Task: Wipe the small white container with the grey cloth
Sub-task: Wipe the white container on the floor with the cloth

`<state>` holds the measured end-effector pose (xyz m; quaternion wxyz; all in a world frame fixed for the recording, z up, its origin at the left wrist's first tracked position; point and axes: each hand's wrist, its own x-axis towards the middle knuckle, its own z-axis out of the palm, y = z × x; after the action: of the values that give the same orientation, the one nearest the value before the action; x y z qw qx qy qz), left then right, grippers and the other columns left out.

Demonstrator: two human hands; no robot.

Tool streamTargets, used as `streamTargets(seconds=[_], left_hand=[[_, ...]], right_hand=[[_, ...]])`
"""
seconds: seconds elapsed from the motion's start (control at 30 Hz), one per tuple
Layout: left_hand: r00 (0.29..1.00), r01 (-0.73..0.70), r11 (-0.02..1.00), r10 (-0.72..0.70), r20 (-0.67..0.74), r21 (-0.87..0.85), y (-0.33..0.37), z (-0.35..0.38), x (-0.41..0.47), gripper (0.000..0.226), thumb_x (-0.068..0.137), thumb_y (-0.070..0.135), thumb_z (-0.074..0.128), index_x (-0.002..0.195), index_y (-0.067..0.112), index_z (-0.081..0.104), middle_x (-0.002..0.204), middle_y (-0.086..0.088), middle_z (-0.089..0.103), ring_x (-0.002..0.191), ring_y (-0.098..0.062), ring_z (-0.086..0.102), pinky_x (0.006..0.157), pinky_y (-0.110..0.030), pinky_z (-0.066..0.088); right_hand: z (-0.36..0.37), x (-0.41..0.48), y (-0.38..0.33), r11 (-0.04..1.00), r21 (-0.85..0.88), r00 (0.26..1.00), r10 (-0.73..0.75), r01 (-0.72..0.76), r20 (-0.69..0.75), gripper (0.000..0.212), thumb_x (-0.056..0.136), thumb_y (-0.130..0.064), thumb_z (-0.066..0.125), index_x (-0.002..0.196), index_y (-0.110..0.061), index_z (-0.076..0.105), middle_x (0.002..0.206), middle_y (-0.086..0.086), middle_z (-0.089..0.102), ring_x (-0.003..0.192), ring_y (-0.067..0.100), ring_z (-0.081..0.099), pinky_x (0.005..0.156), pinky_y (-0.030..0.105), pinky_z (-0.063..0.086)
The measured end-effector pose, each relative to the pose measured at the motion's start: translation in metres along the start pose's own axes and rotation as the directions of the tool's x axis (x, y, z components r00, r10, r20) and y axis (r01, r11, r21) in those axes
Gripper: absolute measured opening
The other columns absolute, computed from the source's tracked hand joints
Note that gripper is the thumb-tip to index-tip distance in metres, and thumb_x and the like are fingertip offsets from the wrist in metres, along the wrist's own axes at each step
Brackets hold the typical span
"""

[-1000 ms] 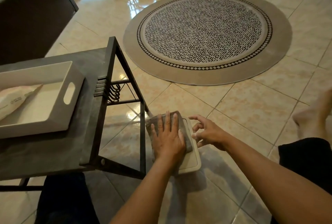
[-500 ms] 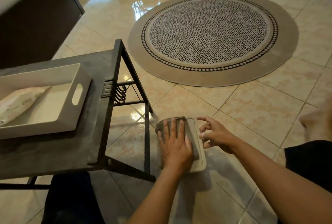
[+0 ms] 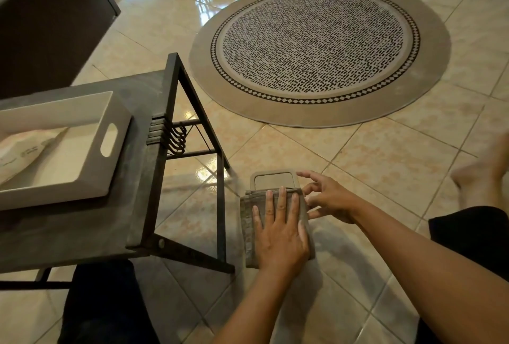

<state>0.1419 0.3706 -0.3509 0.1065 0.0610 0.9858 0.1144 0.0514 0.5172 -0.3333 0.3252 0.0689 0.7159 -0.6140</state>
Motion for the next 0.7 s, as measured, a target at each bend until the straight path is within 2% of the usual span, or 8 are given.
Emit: streamTargets(seconds=[0.13, 0.3, 0.5, 0.6, 0.7], left_hand=[[1.0, 0.012, 1.0, -0.012, 0.017, 0.014, -0.002, -0.005, 0.021, 0.066, 0.09, 0.048, -0.003, 0.151, 0.031, -0.02, 0.16, 0.0, -0.029, 0.143, -0.024, -0.034, 0.118, -0.056, -0.012], [1.0, -0.013, 0.999, 0.013, 0.02, 0.043, -0.006, -0.011, 0.049, 0.077, 0.08, 0.051, -0.009, 0.153, 0.027, -0.019, 0.16, -0.002, -0.031, 0.144, -0.026, -0.033, 0.118, -0.057, -0.011], [1.0, -0.004, 0.998, 0.002, 0.023, 0.063, -0.008, -0.012, 0.064, 0.08, 0.078, 0.051, -0.009, 0.154, 0.027, -0.017, 0.16, 0.0, -0.031, 0.143, -0.027, -0.034, 0.117, -0.058, -0.01], [1.0, -0.015, 0.998, 0.014, 0.014, 0.062, -0.008, -0.013, 0.066, 0.075, 0.083, 0.05, -0.004, 0.154, 0.029, -0.016, 0.159, 0.001, -0.031, 0.144, -0.026, -0.033, 0.117, -0.059, -0.009], [0.997, 0.069, 0.997, -0.067, -0.038, 0.035, -0.017, -0.019, 0.072, 0.066, 0.095, 0.047, 0.006, 0.153, 0.029, -0.018, 0.159, 0.001, -0.031, 0.144, -0.026, -0.032, 0.117, -0.059, -0.012]], right_hand=[[0.001, 0.002, 0.0, 1.0, 0.002, 1.0, -0.003, 0.003, -0.004, 0.076, 0.087, 0.02, 0.051, 0.149, -0.022, 0.039, 0.101, 0.014, 0.059, 0.08, 0.023, 0.068, 0.063, 0.035, 0.063], [0.001, 0.002, 0.002, 1.0, -0.003, 1.0, -0.021, 0.021, -0.01, 0.074, 0.089, 0.016, 0.055, 0.146, -0.028, 0.041, 0.099, 0.015, 0.062, 0.084, 0.025, 0.071, 0.071, 0.042, 0.064], [0.003, 0.004, -0.001, 1.0, 0.022, 1.0, -0.019, 0.019, -0.016, 0.075, 0.091, 0.013, 0.055, 0.149, -0.03, 0.035, 0.109, 0.024, 0.063, 0.088, 0.025, 0.071, 0.066, 0.037, 0.063], [0.003, 0.005, -0.003, 1.0, 0.019, 1.0, -0.016, 0.016, -0.011, 0.075, 0.092, 0.012, 0.054, 0.149, -0.032, 0.033, 0.115, 0.027, 0.063, 0.09, 0.028, 0.07, 0.065, 0.038, 0.063], [0.004, 0.005, -0.002, 1.0, -0.019, 1.0, -0.012, 0.012, -0.024, 0.073, 0.09, 0.013, 0.057, 0.147, -0.029, 0.036, 0.102, 0.022, 0.061, 0.086, 0.027, 0.068, 0.07, 0.045, 0.064]])
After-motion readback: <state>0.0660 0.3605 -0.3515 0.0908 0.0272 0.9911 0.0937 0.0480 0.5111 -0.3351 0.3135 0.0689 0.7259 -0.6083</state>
